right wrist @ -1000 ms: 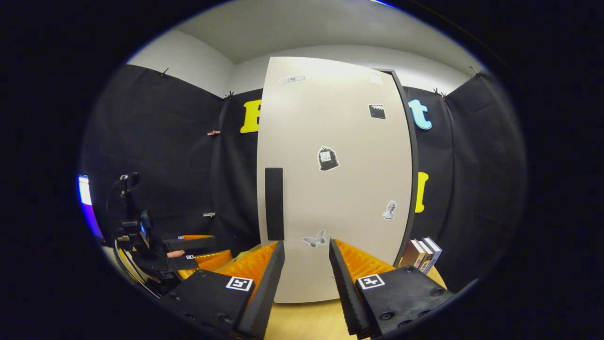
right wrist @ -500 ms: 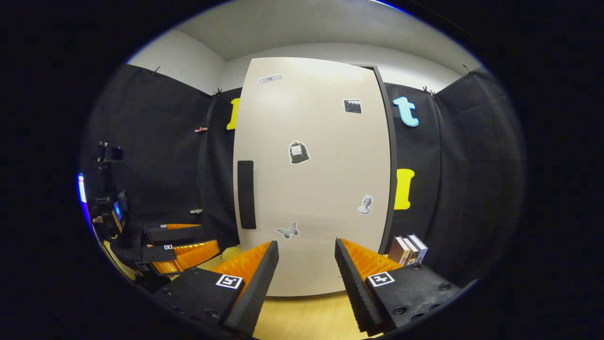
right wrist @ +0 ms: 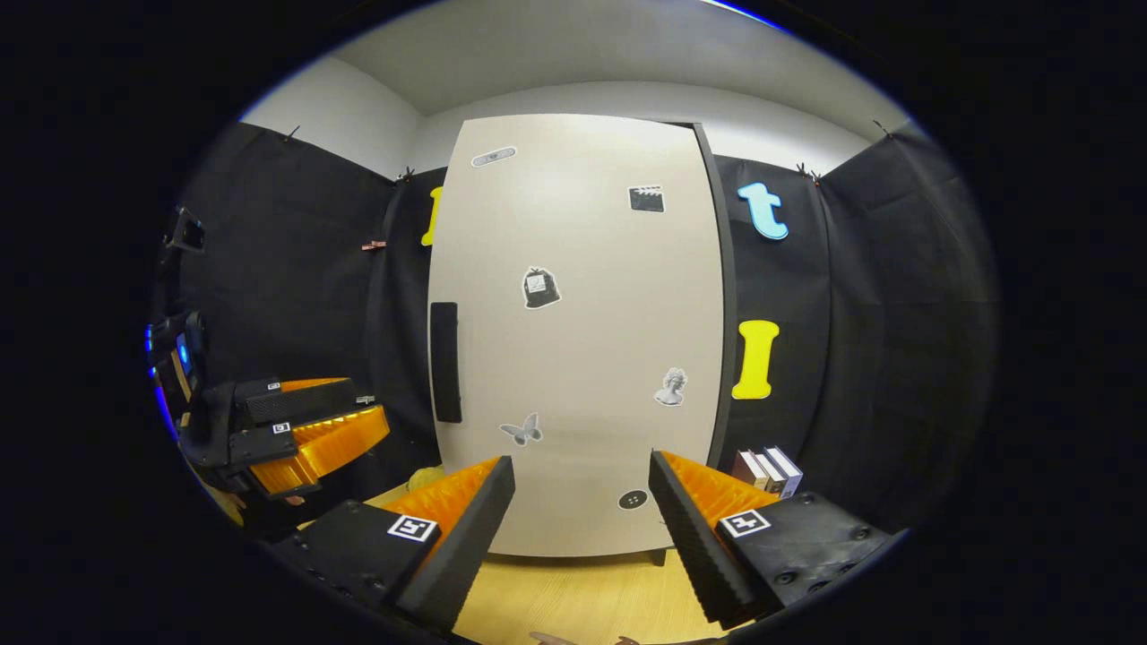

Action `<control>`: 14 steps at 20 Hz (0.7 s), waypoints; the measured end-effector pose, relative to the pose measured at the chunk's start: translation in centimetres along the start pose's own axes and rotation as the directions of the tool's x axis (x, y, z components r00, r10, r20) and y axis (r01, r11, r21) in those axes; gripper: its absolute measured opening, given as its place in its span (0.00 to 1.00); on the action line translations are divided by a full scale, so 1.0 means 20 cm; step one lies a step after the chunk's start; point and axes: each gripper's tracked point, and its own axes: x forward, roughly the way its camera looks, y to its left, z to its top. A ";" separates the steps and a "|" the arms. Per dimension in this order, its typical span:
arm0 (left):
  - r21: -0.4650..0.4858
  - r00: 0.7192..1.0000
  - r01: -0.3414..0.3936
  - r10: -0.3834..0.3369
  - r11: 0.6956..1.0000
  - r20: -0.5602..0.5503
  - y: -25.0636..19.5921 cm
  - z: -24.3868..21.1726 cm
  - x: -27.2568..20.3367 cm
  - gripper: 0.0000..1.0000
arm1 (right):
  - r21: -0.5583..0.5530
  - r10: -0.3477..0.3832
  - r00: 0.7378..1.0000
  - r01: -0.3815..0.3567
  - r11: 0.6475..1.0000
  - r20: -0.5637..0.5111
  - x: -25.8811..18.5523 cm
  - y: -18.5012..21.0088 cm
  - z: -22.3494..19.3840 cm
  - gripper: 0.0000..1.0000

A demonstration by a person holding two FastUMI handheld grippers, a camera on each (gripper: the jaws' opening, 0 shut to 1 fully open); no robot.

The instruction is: Open the cabinet door with the right hand, grasp the bottle in the cabinet with the left hand and place it on the coaster, then close the cabinet door with the right hand.

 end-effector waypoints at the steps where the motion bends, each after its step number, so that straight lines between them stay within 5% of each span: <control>1: 0.000 1.000 -0.006 0.006 1.000 -0.009 -0.01 0.00 0.00 0.93 | 0.000 0.000 1.000 0.000 1.000 0.011 0.00 -0.01 0.01 0.98; 14: -0.067 0.999 0.003 -0.005 0.998 -0.035 -0.11 -0.04 0.10 0.90 | -0.018 0.000 0.999 0.001 1.000 0.037 0.02 -0.08 0.03 0.98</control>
